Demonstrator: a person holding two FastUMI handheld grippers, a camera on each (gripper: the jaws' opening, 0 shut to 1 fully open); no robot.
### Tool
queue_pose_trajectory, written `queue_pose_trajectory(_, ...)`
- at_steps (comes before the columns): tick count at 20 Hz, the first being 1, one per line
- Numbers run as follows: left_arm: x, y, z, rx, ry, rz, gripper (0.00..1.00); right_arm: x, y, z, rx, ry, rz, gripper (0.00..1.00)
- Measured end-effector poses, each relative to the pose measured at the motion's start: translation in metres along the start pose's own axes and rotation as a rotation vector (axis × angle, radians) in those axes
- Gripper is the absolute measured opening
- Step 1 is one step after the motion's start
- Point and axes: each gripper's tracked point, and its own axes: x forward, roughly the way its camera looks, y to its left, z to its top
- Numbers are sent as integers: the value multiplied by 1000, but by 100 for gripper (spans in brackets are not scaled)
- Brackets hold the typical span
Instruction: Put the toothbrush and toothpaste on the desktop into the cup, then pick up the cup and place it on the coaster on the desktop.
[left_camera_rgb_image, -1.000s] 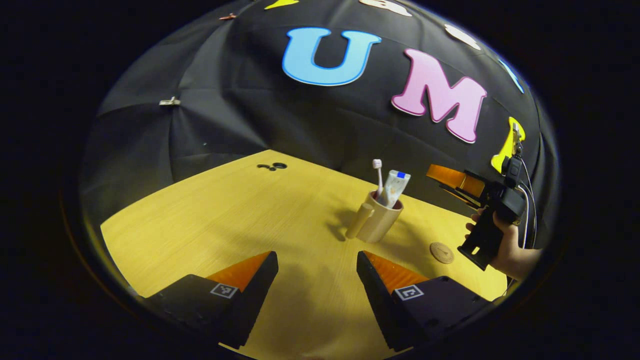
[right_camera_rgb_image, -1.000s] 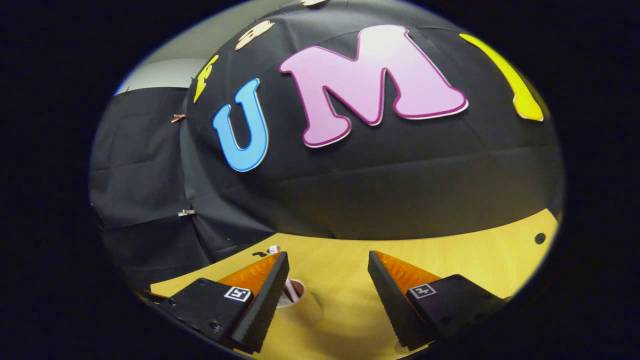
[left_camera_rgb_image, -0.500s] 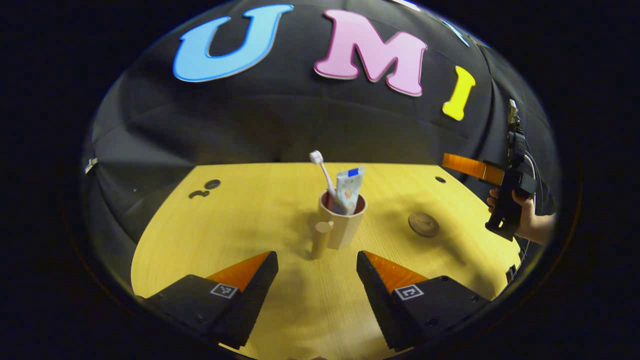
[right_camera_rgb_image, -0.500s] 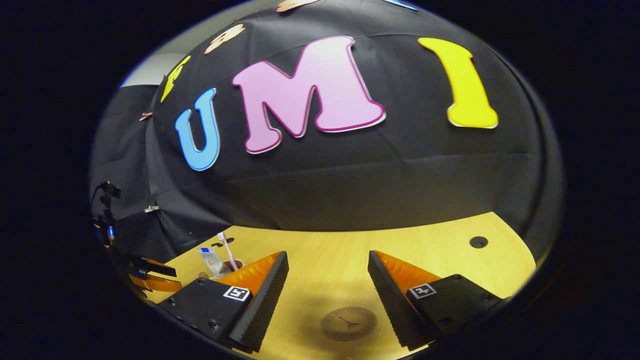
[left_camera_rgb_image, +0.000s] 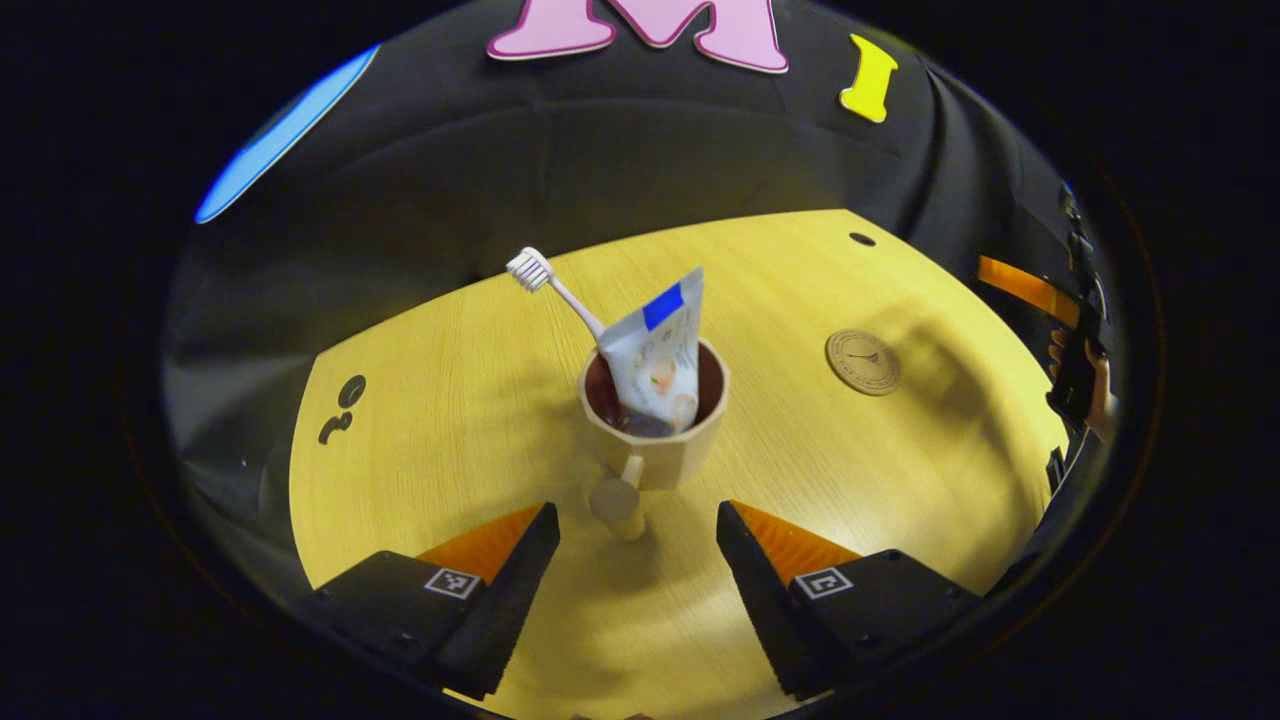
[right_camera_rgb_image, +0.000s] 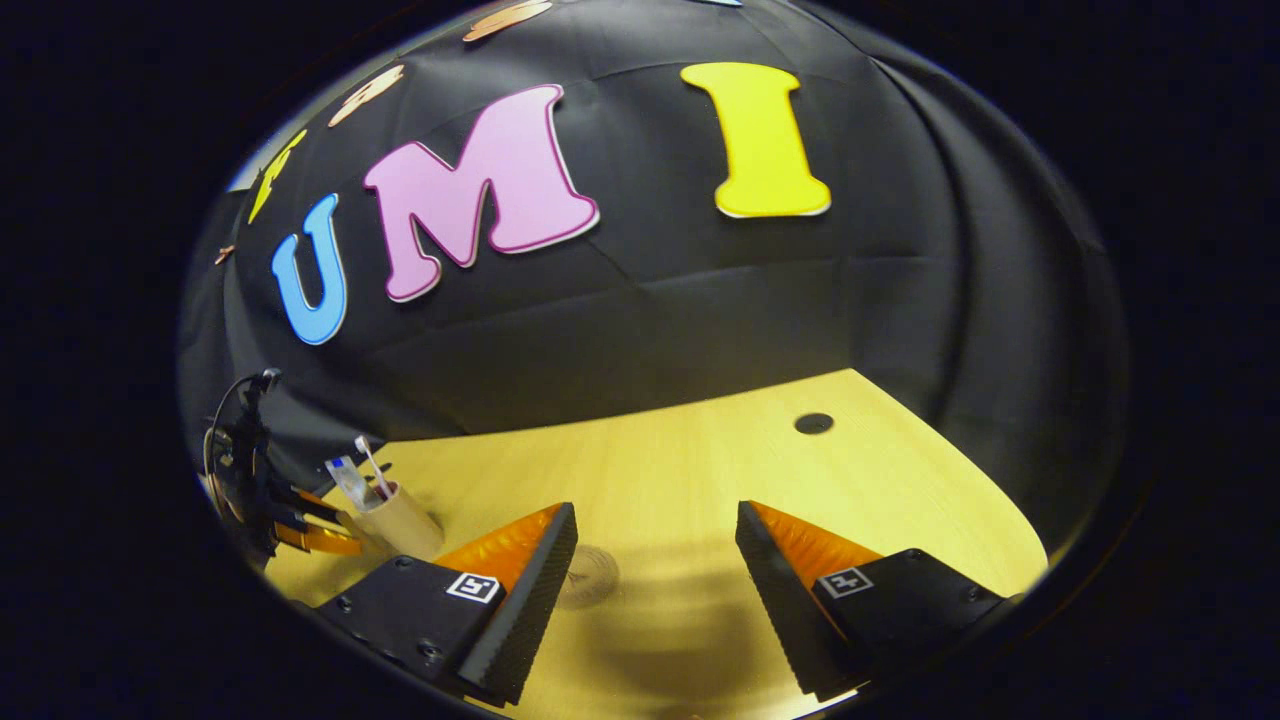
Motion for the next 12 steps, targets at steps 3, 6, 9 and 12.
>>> queue_pose_trajectory(3,19,3,9,12,46,-31,98,-28,-39,-23,7,56,-68,98)
queue_pose_trajectory(6,35,-1,8,51,115,-74,98,-52,-63,-36,17,91,-121,98)
queue_pose_trajectory(9,41,-12,5,77,169,-109,90,-79,-77,-53,40,138,-155,98)
queue_pose_trajectory(12,42,-7,4,102,204,-82,67,-100,-85,-74,68,195,-195,98)
